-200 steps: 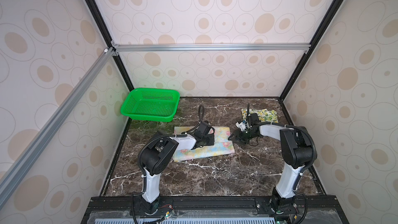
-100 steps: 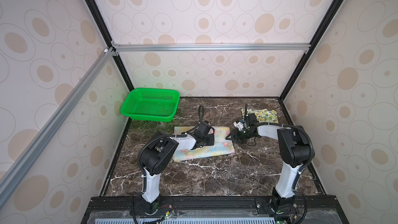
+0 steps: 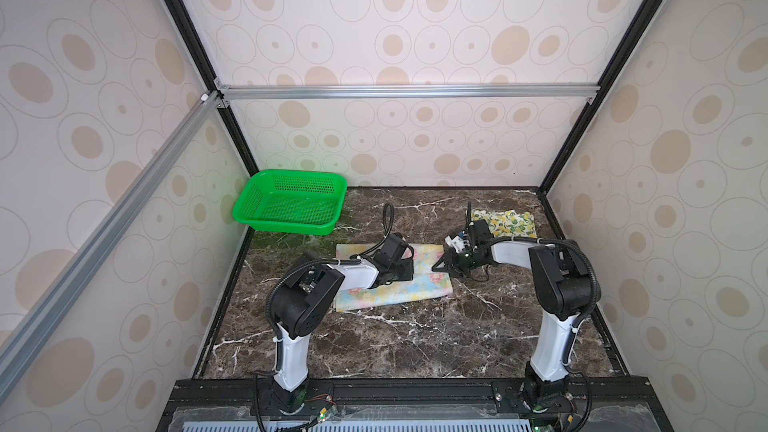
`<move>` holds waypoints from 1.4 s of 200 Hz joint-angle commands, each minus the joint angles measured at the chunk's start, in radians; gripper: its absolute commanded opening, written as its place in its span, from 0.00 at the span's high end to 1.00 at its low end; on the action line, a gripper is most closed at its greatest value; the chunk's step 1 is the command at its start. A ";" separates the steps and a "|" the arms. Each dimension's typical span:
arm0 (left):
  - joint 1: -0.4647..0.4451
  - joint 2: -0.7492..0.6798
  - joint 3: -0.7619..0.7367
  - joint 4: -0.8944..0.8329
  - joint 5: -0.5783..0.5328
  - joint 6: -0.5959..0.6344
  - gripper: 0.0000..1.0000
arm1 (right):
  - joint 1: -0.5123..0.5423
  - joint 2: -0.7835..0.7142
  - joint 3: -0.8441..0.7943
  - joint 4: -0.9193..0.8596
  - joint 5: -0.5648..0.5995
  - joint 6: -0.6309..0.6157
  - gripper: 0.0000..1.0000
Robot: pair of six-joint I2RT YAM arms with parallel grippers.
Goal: Fold and stack the skirts
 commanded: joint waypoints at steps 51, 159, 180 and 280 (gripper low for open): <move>0.003 0.014 -0.013 -0.029 -0.022 -0.002 1.00 | 0.016 0.062 -0.015 -0.014 0.041 0.029 0.74; 0.035 -0.137 -0.029 -0.159 -0.199 0.064 1.00 | -0.008 -0.098 0.055 -0.253 0.128 -0.068 1.00; 0.069 -0.181 -0.062 -0.152 -0.215 0.073 1.00 | -0.013 -0.138 0.089 -0.352 0.187 -0.116 1.00; 0.116 -0.264 -0.250 0.000 -0.142 0.026 1.00 | -0.023 -0.271 0.238 -0.694 0.435 -0.242 1.00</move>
